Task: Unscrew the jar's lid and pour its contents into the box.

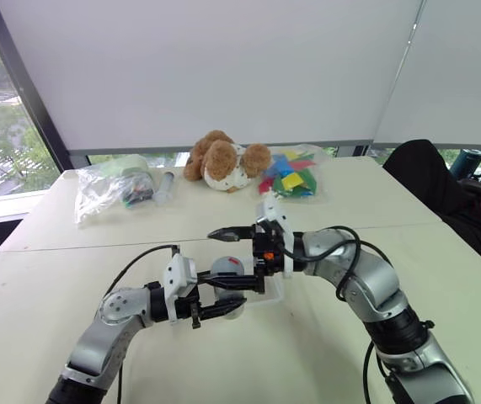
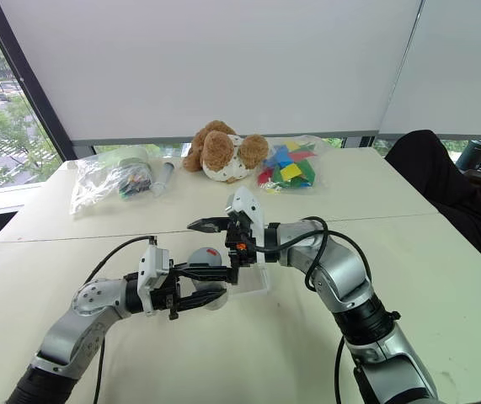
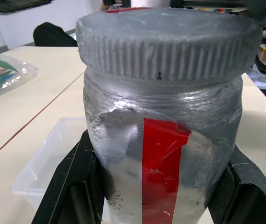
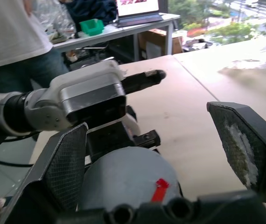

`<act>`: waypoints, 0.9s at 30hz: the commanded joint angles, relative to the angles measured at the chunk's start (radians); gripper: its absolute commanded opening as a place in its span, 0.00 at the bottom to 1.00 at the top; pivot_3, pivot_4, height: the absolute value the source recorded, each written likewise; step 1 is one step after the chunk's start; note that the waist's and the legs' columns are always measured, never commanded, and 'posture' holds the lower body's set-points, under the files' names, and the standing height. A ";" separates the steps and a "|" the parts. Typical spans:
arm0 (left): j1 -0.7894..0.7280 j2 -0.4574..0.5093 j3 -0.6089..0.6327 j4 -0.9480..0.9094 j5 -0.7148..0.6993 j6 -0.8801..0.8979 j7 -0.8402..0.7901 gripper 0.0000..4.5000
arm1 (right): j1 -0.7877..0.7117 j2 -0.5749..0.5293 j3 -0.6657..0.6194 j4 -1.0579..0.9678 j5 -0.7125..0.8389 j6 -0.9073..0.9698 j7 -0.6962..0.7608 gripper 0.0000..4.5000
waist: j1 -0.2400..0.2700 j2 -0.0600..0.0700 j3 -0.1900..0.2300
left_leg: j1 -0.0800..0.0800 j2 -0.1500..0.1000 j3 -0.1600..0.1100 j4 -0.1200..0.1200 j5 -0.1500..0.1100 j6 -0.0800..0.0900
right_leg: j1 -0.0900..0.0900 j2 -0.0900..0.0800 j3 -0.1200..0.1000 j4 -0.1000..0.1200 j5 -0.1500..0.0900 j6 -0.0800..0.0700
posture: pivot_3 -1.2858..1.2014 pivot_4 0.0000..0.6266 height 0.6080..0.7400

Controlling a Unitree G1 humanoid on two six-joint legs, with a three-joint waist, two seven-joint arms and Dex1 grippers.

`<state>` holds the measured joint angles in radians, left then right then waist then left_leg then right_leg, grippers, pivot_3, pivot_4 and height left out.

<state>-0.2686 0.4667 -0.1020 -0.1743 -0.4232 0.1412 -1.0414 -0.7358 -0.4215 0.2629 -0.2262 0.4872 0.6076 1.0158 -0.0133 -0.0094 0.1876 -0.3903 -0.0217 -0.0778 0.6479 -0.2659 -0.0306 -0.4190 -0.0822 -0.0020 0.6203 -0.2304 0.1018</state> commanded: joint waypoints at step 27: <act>-0.006 0.017 0.020 -0.059 -0.057 0.024 -0.030 0.46 | -0.002 -0.068 -0.075 0.134 -0.046 -0.126 0.083 0.99 | 0.001 0.000 0.000 | 0.000 0.000 0.001 0.000 0.000 0.000 | 0.000 0.000 0.000 0.000 0.000 0.000 | 0.52 0.24 1.00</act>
<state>-0.2696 0.4742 -0.0988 -0.1707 -0.4461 0.1817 -1.0473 -0.7330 -0.4588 0.2585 -0.1127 0.4513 0.4943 1.1074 -0.0121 -0.0094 0.1876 -0.3903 -0.0217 -0.0772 0.6481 -0.2659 -0.0306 -0.4189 -0.0822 -0.0020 0.6205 -0.2304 0.1018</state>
